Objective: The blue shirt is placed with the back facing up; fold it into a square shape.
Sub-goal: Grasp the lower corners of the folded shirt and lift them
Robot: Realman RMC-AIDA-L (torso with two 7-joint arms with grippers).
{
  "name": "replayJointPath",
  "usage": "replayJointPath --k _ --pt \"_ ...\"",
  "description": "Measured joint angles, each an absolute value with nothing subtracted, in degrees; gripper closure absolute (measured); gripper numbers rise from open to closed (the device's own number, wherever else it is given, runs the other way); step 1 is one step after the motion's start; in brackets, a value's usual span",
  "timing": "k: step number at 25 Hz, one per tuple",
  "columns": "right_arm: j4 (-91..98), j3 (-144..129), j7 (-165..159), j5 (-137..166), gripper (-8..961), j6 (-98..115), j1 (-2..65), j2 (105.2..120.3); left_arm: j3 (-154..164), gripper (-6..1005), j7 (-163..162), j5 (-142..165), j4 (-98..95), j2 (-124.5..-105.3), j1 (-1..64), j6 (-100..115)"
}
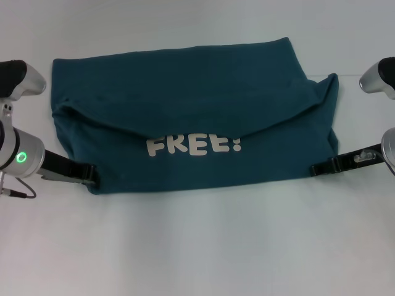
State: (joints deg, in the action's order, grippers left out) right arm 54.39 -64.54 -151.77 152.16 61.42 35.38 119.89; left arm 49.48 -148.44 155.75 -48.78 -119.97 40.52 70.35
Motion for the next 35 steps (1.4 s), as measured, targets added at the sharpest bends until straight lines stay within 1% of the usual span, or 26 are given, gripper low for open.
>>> replayJointPath --k 12,28,35 --pt "51.1 -63.9 -150.3 150.6 168 59.8 36.9 119.81 49.5 912 -147.8 155.5 -48.8 -119.87 40.6 70.3" --pt "49.8 -63.7 -148.1 146.6 197 58.4 37.0 119.62 49.5 911 -147.6 155.5 -48.8 -119.97 40.7 70.2" --pt "49.7 -63.2 -147.3 146.4 358 58.1 36.5 119.55 49.5 911 -147.2 155.5 -48.8 -119.97 40.7 70.2"
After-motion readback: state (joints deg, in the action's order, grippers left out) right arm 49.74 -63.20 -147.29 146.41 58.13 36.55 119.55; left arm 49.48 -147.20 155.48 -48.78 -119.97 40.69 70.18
